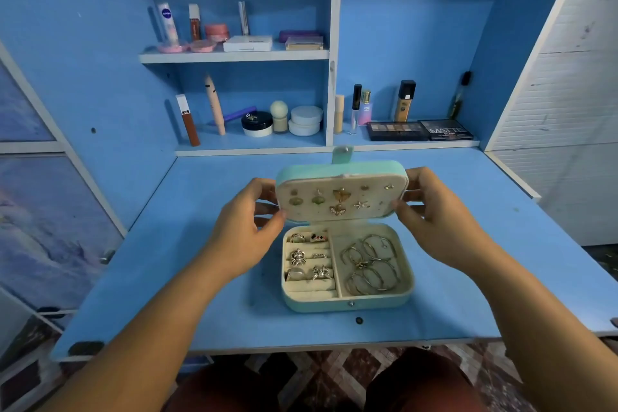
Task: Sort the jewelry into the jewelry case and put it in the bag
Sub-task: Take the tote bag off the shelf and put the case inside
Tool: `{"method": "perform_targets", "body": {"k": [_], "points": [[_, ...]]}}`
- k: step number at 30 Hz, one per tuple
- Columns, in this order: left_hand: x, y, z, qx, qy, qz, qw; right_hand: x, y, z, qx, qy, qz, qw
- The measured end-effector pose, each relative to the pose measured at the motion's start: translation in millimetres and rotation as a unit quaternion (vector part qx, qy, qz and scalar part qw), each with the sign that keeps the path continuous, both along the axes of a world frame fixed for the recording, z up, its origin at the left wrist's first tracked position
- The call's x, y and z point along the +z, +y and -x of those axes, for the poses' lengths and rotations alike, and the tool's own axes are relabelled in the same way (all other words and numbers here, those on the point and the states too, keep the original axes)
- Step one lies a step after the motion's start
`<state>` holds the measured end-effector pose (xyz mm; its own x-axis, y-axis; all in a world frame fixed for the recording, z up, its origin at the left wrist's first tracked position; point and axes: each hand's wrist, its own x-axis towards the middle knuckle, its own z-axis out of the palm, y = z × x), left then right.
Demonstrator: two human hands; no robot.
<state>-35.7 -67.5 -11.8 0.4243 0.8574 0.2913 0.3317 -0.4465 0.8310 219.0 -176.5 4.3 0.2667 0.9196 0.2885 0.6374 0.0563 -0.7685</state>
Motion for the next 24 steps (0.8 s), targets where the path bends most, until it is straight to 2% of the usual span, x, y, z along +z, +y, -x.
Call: {"method": "perform_targets", "body": {"k": [3, 7, 13, 19, 24], "points": [[0, -11, 9, -0.034, 0.012, -0.067, 0.997, -2, -19, 3, 0.026, -0.043, -0.037, 0.998], [-6, -17, 24, -0.053, 0.091, -0.152, 0.983, -12, -39, 1, 0.031, -0.132, -0.033, 0.99], [-6, -30, 36, -0.051, 0.16, -0.197, 0.966, -20, -52, -3, 0.038, -0.216, -0.03, 0.975], [-12, -57, 47, -0.07, 0.191, -0.168, 0.965, -23, -65, 2, 0.031, -0.23, -0.027, 0.972], [-27, -66, 45, -0.112, 0.182, -0.234, 0.948, -32, -76, 22, 0.097, -0.23, -0.033, 0.968]]}}
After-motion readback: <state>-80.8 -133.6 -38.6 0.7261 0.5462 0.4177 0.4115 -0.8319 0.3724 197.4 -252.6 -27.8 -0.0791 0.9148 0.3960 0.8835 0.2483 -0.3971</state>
